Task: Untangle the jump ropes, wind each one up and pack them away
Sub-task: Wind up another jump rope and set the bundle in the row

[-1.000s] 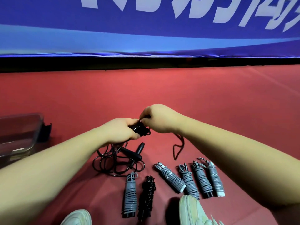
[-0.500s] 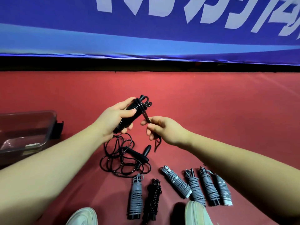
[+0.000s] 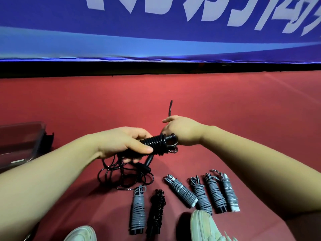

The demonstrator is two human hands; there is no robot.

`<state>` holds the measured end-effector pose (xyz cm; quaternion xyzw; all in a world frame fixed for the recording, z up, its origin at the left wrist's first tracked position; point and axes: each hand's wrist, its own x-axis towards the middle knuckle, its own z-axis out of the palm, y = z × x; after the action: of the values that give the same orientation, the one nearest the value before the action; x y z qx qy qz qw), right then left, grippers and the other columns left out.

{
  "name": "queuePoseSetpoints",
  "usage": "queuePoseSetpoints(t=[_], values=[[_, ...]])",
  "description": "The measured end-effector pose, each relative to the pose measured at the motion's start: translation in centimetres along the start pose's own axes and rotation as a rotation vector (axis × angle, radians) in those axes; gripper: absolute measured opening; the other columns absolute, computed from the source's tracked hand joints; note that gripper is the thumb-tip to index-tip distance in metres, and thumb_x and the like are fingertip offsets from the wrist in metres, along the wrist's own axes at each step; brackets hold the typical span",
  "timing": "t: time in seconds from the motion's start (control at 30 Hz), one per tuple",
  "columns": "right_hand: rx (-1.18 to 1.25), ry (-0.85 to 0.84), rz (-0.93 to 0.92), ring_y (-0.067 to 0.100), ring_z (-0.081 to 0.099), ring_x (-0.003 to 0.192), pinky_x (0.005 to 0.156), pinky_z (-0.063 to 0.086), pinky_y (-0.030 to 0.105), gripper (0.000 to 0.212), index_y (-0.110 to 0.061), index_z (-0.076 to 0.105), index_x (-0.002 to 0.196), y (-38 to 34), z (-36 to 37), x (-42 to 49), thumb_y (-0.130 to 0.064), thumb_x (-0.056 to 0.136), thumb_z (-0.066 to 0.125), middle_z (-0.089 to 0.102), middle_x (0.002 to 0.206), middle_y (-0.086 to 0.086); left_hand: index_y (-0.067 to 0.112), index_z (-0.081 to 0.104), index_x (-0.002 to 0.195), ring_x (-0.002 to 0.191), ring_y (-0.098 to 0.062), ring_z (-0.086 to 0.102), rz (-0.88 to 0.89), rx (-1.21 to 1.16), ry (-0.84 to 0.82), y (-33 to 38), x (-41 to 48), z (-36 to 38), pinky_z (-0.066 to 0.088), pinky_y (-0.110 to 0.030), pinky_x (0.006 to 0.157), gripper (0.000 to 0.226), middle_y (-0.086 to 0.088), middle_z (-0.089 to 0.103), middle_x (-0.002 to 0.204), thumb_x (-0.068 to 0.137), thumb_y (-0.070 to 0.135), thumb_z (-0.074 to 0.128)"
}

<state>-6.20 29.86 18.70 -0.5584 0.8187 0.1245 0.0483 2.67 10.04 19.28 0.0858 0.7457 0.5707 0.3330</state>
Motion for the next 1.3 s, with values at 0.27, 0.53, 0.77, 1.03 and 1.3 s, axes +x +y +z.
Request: queuePoseSetpoints(t=[0.27,0.53,0.77,1.03,1.3], values=[[-0.477,0.110,-0.327,0.022,0.065,0.079,0.109,0.034,0.043,0.012,-0.025,0.068,0.063,-1.1,-2.1,2.4,-0.023,0.073,0.062,0.064,0.071,-0.003,0.013,0.048,0.120,0.035,-0.010,0.045,-0.223,0.130,0.096,-0.6,1.9,1.6,0.031,-0.017,0.034,0.044,-0.003,0.056,0.057,0.082,0.010,0.070],[-0.460,0.658,-0.338,0.027,0.057,0.118,0.115,0.022,0.039,0.040,-0.014,0.072,0.073,-1.8,-2.2,2.1,-0.007,0.094,0.039,0.068,0.105,0.007,0.015,0.065,0.104,0.040,-0.014,0.042,-0.060,-0.109,0.335,-2.3,1.6,0.8,0.029,-0.018,0.034,0.021,0.006,0.055,0.048,0.086,0.004,0.060],[0.013,0.901,-0.071,0.021,0.047,0.078,0.072,0.031,0.030,0.017,-0.014,0.071,0.084,-3.0,-1.9,-0.4,-0.013,0.079,0.054,0.058,0.082,0.002,0.030,0.058,0.126,0.049,-0.016,0.048,0.067,-0.145,0.682,-1.7,1.5,-2.1,0.031,-0.018,0.034,0.048,0.002,0.063,0.070,0.084,0.008,0.065],[1.516,0.348,0.523,0.010,0.045,0.069,0.066,0.040,0.023,0.074,-0.028,0.021,0.144,-4.8,-1.1,1.9,-0.026,0.086,0.066,0.050,0.088,-0.005,0.038,0.047,0.135,0.076,-0.026,0.058,0.053,0.311,0.971,-2.5,1.5,-4.0,0.046,-0.032,0.066,0.054,0.001,0.065,0.105,0.085,0.028,0.065],[2.221,0.969,0.510,0.001,0.044,0.054,0.053,0.035,0.016,0.018,-0.015,0.057,0.103,-6.0,-4.8,5.9,-0.028,0.098,0.046,0.052,0.061,-0.010,0.039,0.044,0.137,0.093,-0.026,0.060,0.073,0.387,0.971,-2.4,1.9,-3.2,0.049,-0.036,0.082,0.055,0.006,0.062,0.106,0.086,0.028,0.063]])
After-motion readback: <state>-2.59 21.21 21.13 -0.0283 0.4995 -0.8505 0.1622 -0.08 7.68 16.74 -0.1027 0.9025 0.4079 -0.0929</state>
